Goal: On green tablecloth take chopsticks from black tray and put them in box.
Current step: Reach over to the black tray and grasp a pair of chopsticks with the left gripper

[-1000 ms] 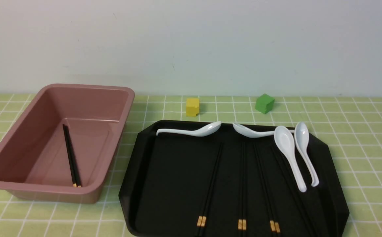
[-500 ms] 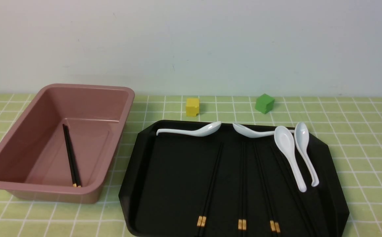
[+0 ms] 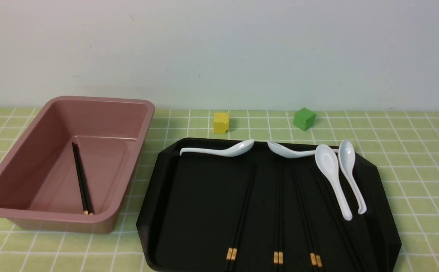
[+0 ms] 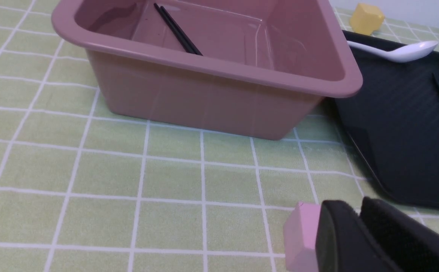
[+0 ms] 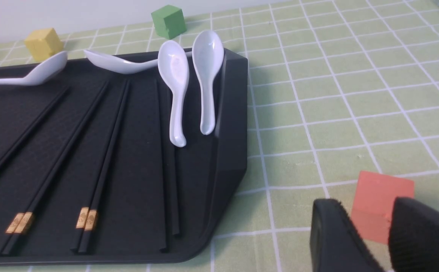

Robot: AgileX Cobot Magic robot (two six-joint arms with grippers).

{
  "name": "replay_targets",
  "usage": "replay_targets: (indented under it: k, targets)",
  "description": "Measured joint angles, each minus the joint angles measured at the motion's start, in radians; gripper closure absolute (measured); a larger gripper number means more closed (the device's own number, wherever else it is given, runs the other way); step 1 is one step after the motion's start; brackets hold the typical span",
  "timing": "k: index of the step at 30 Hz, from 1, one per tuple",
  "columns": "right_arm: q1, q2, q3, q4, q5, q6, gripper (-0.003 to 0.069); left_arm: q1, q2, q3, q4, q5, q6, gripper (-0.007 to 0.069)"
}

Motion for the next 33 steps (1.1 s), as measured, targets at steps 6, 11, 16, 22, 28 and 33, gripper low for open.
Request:
replay_targets:
  k: [6, 11, 16, 22, 28, 33]
  targets:
    - [0.000, 0.000, 0.000, 0.000, 0.000, 0.000, 0.0419, 0.000, 0.000, 0.000, -0.253, -0.002, -0.153, 0.0531]
    - [0.000, 0.000, 0.000, 0.000, 0.000, 0.000, 0.0419, 0.000, 0.000, 0.000, -0.674, -0.047, -0.386, 0.0525]
    - [0.000, 0.000, 0.000, 0.000, 0.000, 0.000, 0.0419, 0.000, 0.000, 0.000, -0.876, -0.101, -0.424, 0.0521]
    - [0.000, 0.000, 0.000, 0.000, 0.000, 0.000, 0.0419, 0.000, 0.007, -0.160, -1.011, -0.058, -0.238, 0.0524]
    - [0.000, 0.000, 0.000, 0.000, 0.000, 0.000, 0.0419, 0.000, 0.306, -0.424, -0.864, 0.246, -0.032, 0.0601]
    - [0.000, 0.000, 0.000, 0.000, 0.000, 0.000, 0.0419, 0.000, 0.697, -0.586, -0.569, 0.642, 0.028, 0.0637]
